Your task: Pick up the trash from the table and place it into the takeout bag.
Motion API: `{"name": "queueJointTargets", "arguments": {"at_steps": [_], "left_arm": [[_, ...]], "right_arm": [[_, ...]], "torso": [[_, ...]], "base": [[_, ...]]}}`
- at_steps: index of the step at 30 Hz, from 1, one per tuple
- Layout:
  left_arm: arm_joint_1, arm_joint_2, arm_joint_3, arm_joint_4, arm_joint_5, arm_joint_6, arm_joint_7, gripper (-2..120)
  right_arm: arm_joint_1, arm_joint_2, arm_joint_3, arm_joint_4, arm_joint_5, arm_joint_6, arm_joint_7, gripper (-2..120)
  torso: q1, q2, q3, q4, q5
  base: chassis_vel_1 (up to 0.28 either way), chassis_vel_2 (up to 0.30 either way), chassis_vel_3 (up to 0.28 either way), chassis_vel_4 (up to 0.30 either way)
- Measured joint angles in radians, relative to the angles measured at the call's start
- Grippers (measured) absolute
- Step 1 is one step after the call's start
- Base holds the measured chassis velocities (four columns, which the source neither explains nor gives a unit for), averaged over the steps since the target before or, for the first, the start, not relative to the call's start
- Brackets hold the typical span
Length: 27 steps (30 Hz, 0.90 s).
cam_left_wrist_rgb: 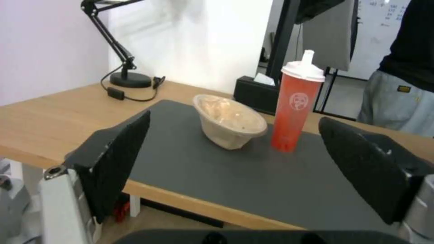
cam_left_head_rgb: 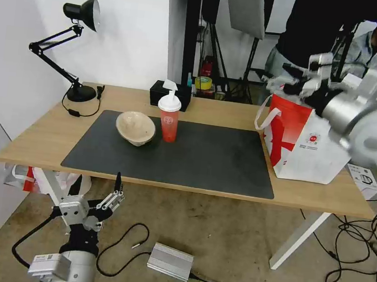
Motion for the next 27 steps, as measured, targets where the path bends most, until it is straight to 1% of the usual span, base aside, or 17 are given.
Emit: {"name": "queueJointTargets", "arguments": {"at_steps": [2,3,5,6,8,10,11,15,16,19,20,22,27], "left_arm": [[-0.002,0.002,0.001,0.001,-0.001,0.0,0.0,100],[-0.002,0.002,0.001,0.001,-0.001,0.0,0.0,100],[-0.003,0.001,0.001,0.001,-0.001,0.0,0.0,100],[-0.003,0.001,0.001,0.001,-0.001,0.0,0.0,100],[-0.004,-0.001,0.0,0.001,-0.001,0.0,0.0,100],[-0.004,-0.003,-0.001,0.001,-0.001,0.0,0.0,100],[-0.004,-0.003,-0.001,0.001,-0.001,0.0,0.0,100],[-0.003,-0.005,-0.003,0.001,-0.001,0.0,0.0,100],[-0.003,-0.005,-0.003,0.001,-0.001,0.0,0.0,100],[0.0,-0.008,-0.009,-0.001,-0.001,0.0,0.0,100],[0.0,-0.008,-0.009,-0.001,-0.001,0.0,0.0,100],[0.003,-0.013,-0.02,-0.007,-0.001,0.0,0.0,100],[0.016,-0.029,-0.039,-0.021,0.002,0.0,0.0,100]], "right_arm": [[-0.104,0.002,0.037,0.057,-0.054,0.067,0.043,100],[-0.104,0.002,0.037,0.057,-0.054,0.067,0.043,100],[-0.189,0.013,0.059,0.104,-0.117,0.125,0.086,100],[-0.189,0.013,0.059,0.104,-0.117,0.125,0.086,100],[-0.292,0.031,0.084,0.149,-0.182,0.172,0.124,100],[-0.363,0.048,0.097,0.178,-0.234,0.2,0.139,100],[-0.363,0.048,0.097,0.178,-0.234,0.2,0.139,100],[-0.477,0.092,0.11,0.215,-0.343,0.258,0.169,100],[-0.477,0.092,0.11,0.215,-0.343,0.258,0.169,100],[-0.543,0.129,0.114,0.243,-0.42,0.284,0.195,100],[-0.543,0.129,0.114,0.243,-0.42,0.284,0.195,100],[-0.574,0.158,0.099,0.259,-0.486,0.303,0.24,100],[-0.607,0.197,0.072,0.272,-0.576,0.34,0.308,100]], "torso": [[0.0,0.0,0.0,-0.0001,0.0],[0.0,0.0,0.0,-0.0001,0.0],[0.0,0.0,0.0,0.0,0.0],[0.0,0.0,0.0,0.0,0.0],[0.0,0.0,0.0,0.0,0.0],[0.0,0.0,0.0,-0.0001,0.0001],[0.0,0.0,0.0,-0.0001,0.0001],[0.0,0.0,0.0,0.0001,0.0],[0.0,0.0,0.0,0.0001,0.0],[0.0,0.0,0.0,-0.0002,0.0001],[0.0,0.0,0.0,-0.0002,0.0001],[0.0,0.0,0.0,0.0001,0.0],[0.0,0.0,0.0,0.0001,0.0001]], "base": [[0.0,0.0,0.0,0.0],[0.0,0.0,0.0,0.0],[0.0,0.0,0.0,0.0],[0.0,0.0,0.0,0.0],[0.0,0.0,0.0,0.0],[0.0,0.0,0.0,0.0],[0.0,0.0,0.0,0.0],[0.0,0.0,0.0,0.0],[0.0,0.0,0.0,0.0],[0.0,0.0,0.0,0.0],[0.0,0.0,0.0,0.0],[0.0,0.0,0.0,0.0],[0.0,0.0,0.0,0.0]]}}
